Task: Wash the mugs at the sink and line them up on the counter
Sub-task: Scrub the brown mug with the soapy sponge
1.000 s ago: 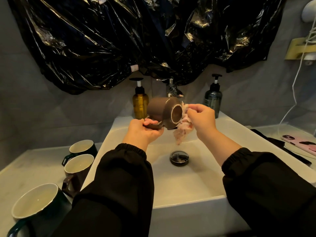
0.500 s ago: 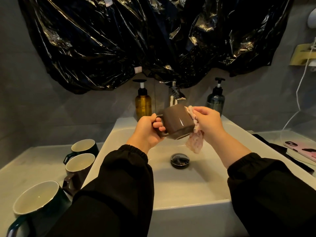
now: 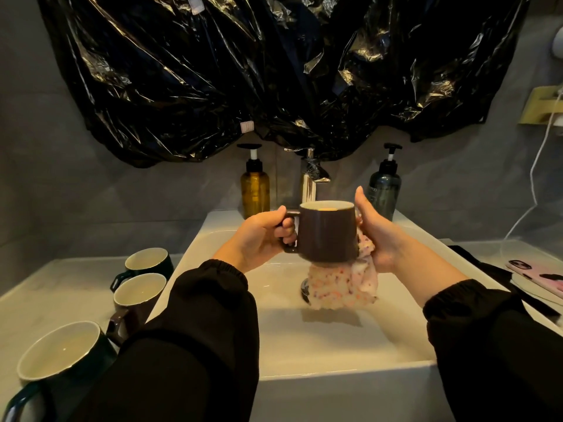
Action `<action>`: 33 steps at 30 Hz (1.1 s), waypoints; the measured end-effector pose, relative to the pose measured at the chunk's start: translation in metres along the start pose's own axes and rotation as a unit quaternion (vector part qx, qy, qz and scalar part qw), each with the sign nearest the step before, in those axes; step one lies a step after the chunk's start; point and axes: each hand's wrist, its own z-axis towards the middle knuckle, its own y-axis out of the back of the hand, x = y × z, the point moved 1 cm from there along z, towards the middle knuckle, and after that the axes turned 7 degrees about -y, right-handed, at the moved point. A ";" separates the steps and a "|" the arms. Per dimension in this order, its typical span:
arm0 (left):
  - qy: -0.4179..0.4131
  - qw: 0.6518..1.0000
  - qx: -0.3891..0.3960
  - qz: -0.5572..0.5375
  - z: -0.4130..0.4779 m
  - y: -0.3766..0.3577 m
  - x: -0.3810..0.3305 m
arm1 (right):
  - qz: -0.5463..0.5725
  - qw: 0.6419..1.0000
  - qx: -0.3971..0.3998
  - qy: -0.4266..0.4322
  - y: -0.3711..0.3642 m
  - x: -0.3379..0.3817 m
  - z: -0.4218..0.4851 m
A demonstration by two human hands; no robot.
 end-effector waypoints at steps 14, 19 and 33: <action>-0.025 0.921 -0.110 0.373 0.004 -0.024 0.002 | -0.008 0.986 -0.157 -0.055 0.021 -0.005 0.015; 0.181 0.969 -0.116 0.121 -0.007 -0.045 0.021 | -0.035 0.978 -0.207 0.003 0.011 -0.009 0.012; -0.011 0.977 -0.064 0.202 0.001 -0.044 0.038 | -0.053 0.982 -0.183 0.013 -0.011 -0.014 0.010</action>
